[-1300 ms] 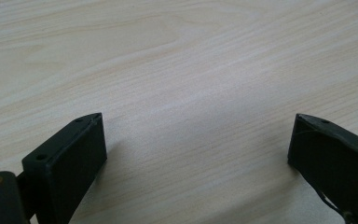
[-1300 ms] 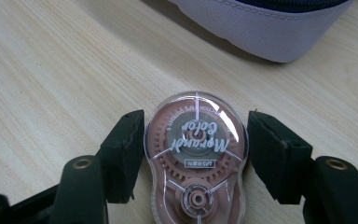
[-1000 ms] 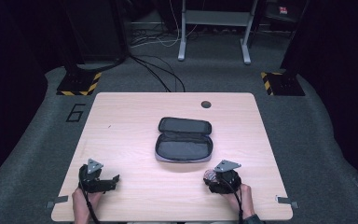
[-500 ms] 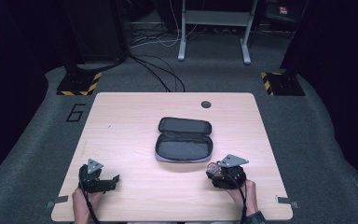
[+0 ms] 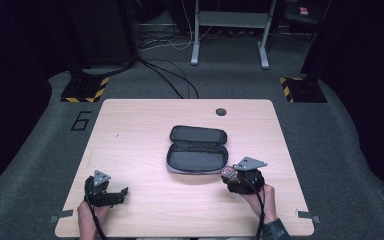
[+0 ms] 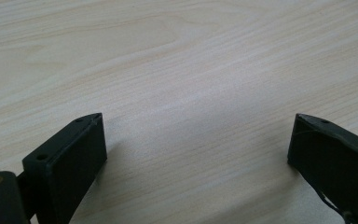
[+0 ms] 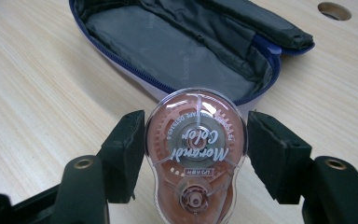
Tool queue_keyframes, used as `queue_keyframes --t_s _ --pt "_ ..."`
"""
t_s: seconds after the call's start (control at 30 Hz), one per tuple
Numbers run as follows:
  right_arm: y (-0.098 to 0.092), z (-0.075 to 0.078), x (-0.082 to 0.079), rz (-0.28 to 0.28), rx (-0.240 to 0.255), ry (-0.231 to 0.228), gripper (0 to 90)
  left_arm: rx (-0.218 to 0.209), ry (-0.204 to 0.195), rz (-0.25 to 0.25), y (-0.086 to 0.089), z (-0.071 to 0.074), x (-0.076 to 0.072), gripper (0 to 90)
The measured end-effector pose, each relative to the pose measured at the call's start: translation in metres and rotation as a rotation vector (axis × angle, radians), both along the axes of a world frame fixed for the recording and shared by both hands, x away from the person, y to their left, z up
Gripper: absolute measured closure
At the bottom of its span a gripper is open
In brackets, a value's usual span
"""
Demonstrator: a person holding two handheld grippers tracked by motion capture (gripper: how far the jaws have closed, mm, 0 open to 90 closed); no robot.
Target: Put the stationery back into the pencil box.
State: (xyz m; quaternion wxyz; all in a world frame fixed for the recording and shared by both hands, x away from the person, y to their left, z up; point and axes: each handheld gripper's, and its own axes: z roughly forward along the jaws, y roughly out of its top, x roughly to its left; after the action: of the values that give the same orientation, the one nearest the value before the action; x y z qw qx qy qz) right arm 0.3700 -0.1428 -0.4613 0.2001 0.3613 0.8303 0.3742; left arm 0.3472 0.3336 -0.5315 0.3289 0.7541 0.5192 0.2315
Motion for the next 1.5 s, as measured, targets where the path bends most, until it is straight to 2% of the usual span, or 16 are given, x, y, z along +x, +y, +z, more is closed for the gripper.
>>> queue_keyframes --t_s 0.3,0.6,0.7,0.8,1.17,1.5 --pt "0.007 0.009 0.009 0.016 -0.011 -0.016 38.8 0.000 0.000 0.000 0.000 0.000 0.000 4.3" --pt "0.016 0.017 0.026 0.026 -0.014 -0.005 38.9 0.000 0.000 0.001 0.000 0.000 0.000 4.3" --pt "0.019 0.019 0.033 0.046 -0.028 -0.010 38.8 0.000 0.000 0.001 0.000 0.000 0.000 4.3" --pt "0.023 0.020 0.038 0.046 -0.020 -0.014 38.8 -0.001 0.000 0.002 0.000 0.000 0.000 4.3" --pt "0.034 0.023 0.056 0.056 -0.004 0.010 38.8 -0.001 0.001 0.001 0.000 0.000 0.000 4.4" --pt "0.048 0.024 0.075 0.085 -0.028 0.030 38.8 0.000 0.001 0.001 0.000 0.000 0.000 4.3"
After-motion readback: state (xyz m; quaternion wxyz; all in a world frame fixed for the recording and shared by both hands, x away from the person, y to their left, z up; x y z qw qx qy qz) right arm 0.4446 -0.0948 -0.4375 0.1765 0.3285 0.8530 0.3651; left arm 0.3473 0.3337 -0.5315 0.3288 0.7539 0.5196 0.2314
